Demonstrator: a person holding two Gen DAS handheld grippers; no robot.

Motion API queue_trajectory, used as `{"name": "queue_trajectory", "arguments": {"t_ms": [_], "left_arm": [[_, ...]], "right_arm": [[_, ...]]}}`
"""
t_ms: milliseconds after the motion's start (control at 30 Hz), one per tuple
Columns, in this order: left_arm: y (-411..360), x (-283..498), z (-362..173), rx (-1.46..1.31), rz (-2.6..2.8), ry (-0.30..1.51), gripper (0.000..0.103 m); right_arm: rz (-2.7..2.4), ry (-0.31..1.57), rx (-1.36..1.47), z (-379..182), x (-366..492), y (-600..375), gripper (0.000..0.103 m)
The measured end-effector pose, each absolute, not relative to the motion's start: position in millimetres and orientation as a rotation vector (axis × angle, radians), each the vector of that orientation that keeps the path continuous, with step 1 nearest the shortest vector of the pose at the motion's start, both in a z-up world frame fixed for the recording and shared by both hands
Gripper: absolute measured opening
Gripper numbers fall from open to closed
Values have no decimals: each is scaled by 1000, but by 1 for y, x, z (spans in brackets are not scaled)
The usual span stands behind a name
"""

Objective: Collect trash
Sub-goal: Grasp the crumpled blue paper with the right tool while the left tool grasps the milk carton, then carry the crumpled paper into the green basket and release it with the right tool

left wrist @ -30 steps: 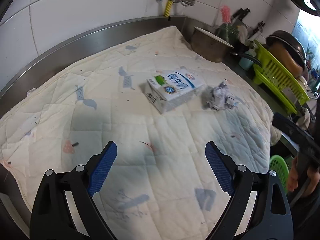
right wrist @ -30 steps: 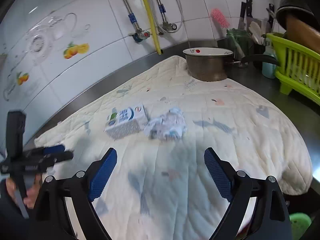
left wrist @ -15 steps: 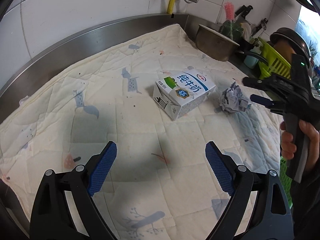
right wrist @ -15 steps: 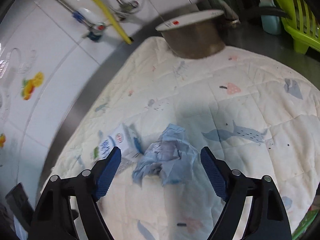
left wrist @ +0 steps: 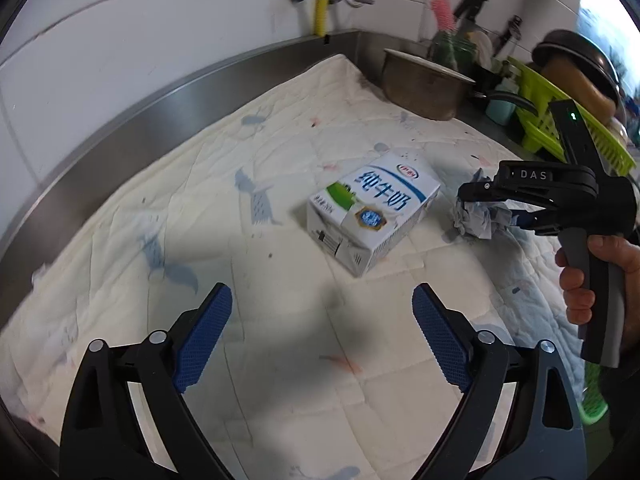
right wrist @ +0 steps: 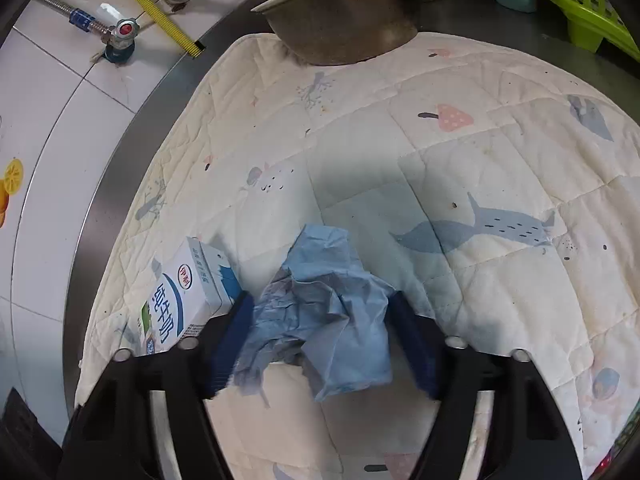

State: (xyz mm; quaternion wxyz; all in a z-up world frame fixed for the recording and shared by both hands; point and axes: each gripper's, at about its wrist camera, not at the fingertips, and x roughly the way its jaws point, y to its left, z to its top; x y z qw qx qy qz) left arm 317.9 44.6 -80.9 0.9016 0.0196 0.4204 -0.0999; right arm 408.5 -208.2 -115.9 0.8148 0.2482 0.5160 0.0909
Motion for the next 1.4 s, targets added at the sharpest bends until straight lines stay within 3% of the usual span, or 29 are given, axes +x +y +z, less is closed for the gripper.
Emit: {"name": "queue_trajectory", "arguments": {"t_ms": [67, 200, 900, 1000, 1100, 1400], "left_arm": [[40, 323, -78, 74, -213, 852, 92], [31, 335, -75, 114, -249, 825, 96], [-19, 396, -103, 316, -379, 832, 97], [-21, 399, -106, 316, -402, 841, 94], [-23, 401, -109, 325, -409, 847, 84], [-23, 386, -101, 312, -379, 814, 72]], "right_arm": [[207, 1103, 547, -116, 407, -211, 53], [232, 1085, 520, -109, 398, -212, 49], [289, 954, 380, -71, 279, -275, 49], [262, 934, 355, -69, 258, -291, 49], [227, 920, 335, -69, 236, -310, 49], [113, 886, 344, -79, 172, -370, 49]]}}
